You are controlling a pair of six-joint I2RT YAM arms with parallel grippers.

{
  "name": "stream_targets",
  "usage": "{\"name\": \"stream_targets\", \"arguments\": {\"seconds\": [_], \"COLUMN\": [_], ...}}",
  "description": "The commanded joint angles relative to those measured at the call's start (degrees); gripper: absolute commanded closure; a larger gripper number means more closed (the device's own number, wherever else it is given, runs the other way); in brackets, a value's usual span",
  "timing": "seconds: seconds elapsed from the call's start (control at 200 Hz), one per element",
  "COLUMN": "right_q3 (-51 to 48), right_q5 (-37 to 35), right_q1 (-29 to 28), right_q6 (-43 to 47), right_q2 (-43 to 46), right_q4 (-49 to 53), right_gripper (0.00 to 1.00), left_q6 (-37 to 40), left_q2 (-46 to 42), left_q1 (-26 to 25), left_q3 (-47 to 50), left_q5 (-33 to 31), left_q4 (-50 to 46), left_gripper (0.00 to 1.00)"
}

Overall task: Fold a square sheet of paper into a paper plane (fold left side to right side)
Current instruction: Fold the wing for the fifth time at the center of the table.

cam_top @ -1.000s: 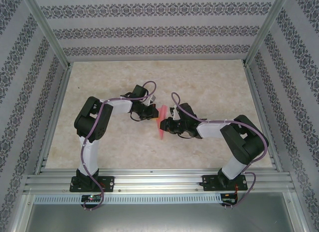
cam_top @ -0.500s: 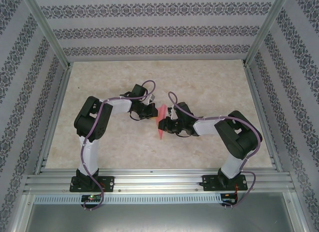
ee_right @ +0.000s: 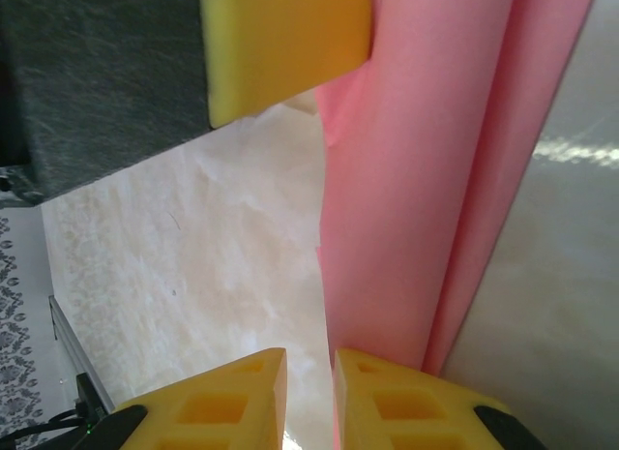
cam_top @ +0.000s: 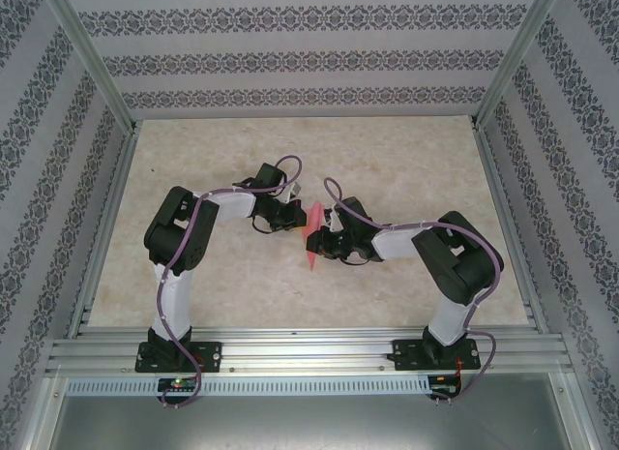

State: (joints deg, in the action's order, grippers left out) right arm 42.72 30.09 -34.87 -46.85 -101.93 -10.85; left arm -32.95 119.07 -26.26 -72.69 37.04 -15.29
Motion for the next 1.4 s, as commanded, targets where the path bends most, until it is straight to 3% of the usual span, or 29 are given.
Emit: {"name": "stream_targets", "arguments": {"seconds": [0.0, 0.315, 0.819, 1.134, 1.264, 1.394], "right_q3": [1.64, 2.04, 6.46, 5.54, 5.43, 5.51], "right_q5": [-0.55, -0.64, -5.2, -5.8, -5.77, -5.27], "right_q1": [-0.81, -0.87, -2.42, -2.38, -2.24, -1.65], "right_q6": [0.97, 1.07, 4.53, 5.34, 7.0, 9.34], "right_q2": [-1.34, -2.16, -5.38, -4.86, -4.5, -4.23], "right_q4": [0.81, 1.26, 19.77, 20.64, 21.43, 22.64], "right_gripper": [0.79, 0.79, 0.79, 0.79, 0.79, 0.79], "left_q6": [1.75, 1.75, 3.68, 4.12, 4.03, 2.41], "left_q2": [1.34, 1.34, 0.23, -5.69, -9.95, -13.13], "left_q1": [0.57, 0.56, 1.36, 4.79, 5.47, 5.52], "left_q3": [-0.97, -0.97, -4.67, -3.72, -2.27, -0.09], "left_q5": [0.1, 0.13, -1.26, -2.71, -2.27, 2.33], "left_q4": [-1.41, -1.32, -5.23, -6.17, -6.15, -3.99], "left_gripper": [1.0, 1.0, 0.99, 0.8, 0.79, 0.8]}}
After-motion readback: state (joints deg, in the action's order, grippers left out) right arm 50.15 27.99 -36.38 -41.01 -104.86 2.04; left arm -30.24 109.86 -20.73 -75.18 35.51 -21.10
